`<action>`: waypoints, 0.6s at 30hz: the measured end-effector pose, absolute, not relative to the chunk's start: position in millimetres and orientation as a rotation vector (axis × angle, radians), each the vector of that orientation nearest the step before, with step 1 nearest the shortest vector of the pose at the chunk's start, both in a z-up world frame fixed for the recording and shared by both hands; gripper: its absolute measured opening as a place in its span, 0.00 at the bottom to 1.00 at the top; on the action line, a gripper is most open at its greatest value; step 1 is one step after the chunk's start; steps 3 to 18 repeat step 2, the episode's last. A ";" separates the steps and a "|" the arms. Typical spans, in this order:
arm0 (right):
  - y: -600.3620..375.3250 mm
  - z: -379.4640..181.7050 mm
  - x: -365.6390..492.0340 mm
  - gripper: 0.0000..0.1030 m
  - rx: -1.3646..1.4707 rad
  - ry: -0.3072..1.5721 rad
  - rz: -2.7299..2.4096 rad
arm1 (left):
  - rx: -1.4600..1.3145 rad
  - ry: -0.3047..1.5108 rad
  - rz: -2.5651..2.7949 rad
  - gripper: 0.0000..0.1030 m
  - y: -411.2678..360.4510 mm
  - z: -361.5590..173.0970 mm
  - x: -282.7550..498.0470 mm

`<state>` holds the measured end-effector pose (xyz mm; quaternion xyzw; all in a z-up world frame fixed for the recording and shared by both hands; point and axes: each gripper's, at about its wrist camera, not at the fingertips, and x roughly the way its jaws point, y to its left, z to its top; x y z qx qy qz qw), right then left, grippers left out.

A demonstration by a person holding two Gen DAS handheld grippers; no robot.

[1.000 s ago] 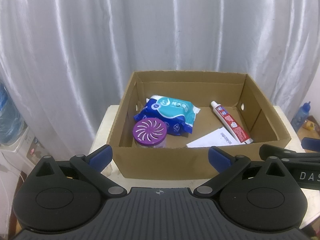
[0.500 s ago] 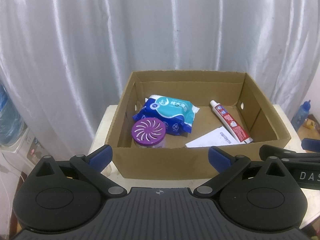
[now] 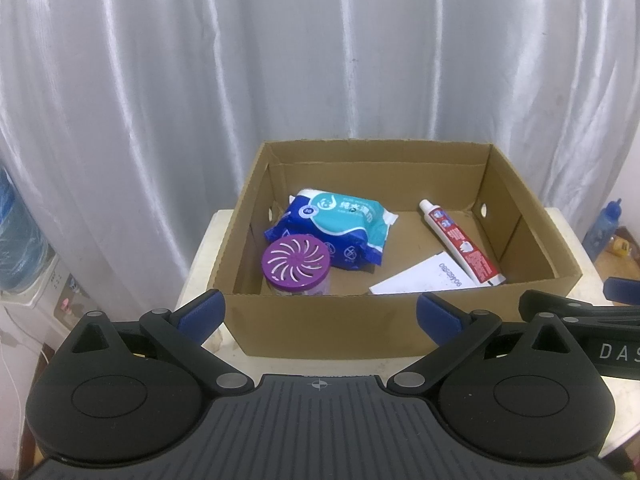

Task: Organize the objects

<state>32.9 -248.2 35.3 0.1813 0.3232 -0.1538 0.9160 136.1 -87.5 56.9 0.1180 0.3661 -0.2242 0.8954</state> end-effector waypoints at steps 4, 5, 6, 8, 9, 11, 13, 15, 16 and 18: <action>-248.2 35.3 32.9 1.00 0.374 0.665 -0.316 | 0.245 0.759 -0.464 0.99 -87.6 56.8 136.0; -248.2 35.3 32.9 1.00 0.374 0.665 -0.316 | 0.245 0.759 -0.464 0.99 -87.6 56.8 136.0; -248.2 35.3 32.9 1.00 0.374 0.665 -0.316 | 0.245 0.759 -0.464 0.99 -87.6 56.8 136.0; -248.2 35.3 32.9 1.00 0.374 0.665 -0.316 | 0.245 0.759 -0.464 0.99 -87.6 56.8 136.0; -248.2 35.3 32.9 1.00 0.374 0.665 -0.316 | 0.245 0.759 -0.464 0.99 -87.6 56.8 136.0; -248.2 35.3 32.9 1.00 0.374 0.665 -0.316 | 0.245 0.759 -0.464 0.99 -87.6 56.8 136.0; -248.2 35.3 32.9 1.00 0.374 0.665 -0.316 | 0.245 0.759 -0.464 0.99 -87.6 56.8 136.0; -248.2 35.3 32.9 1.00 0.374 0.665 -0.316 | 0.245 0.759 -0.464 0.99 -87.6 56.8 136.0; -248.2 35.3 32.9 1.00 0.374 0.665 -0.316 | 0.245 0.759 -0.464 0.99 -87.6 56.8 136.0; -248.2 35.3 32.9 1.00 0.374 0.665 -0.316 | 0.245 0.759 -0.464 0.99 -87.6 56.8 136.0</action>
